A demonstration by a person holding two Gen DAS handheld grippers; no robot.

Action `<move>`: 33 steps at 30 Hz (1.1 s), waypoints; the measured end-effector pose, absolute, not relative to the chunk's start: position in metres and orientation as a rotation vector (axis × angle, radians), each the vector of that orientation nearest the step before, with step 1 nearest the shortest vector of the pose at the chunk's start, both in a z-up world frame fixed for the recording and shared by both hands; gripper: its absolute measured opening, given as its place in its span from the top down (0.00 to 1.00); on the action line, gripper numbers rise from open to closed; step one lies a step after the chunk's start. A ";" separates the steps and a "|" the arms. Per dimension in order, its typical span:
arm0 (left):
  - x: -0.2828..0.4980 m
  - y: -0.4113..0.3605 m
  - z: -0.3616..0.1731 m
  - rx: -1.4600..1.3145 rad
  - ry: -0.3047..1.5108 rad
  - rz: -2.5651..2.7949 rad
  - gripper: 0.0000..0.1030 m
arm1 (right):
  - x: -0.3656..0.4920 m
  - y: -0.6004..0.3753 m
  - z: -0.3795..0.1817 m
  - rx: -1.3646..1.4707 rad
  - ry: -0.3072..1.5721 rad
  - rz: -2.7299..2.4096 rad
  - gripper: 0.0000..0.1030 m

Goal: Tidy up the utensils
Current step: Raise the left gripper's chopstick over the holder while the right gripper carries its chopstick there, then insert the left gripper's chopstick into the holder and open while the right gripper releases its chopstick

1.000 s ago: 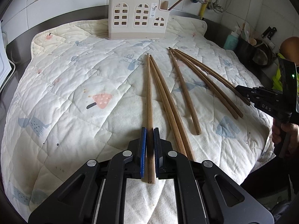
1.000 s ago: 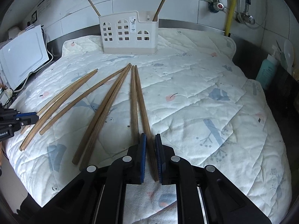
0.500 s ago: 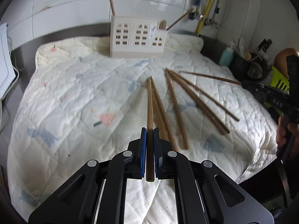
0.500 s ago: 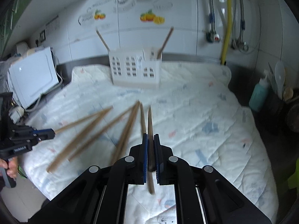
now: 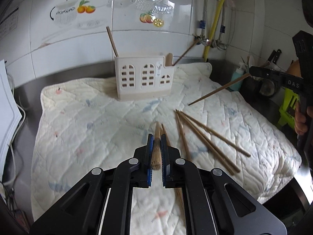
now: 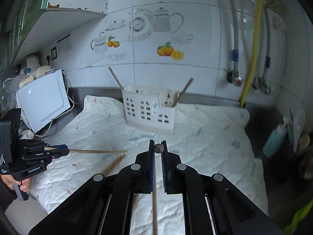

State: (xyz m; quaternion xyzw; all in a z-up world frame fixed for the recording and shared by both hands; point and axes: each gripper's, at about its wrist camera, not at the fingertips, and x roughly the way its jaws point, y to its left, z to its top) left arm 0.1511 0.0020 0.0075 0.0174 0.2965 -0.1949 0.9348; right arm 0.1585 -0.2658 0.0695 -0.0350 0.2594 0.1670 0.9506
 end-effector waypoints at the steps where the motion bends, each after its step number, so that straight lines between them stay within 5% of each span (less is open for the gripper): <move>1: 0.155 0.003 0.013 0.029 0.601 -0.402 0.95 | 0.163 -0.266 0.073 -0.073 0.529 0.345 0.94; 18: 0.237 -0.003 0.121 0.059 0.452 -0.410 0.95 | 0.271 -0.258 0.156 -0.119 0.526 0.363 0.94; 33: 0.329 -0.019 0.193 -0.006 0.204 -0.305 0.95 | 0.335 -0.247 0.151 -0.160 0.642 0.379 0.94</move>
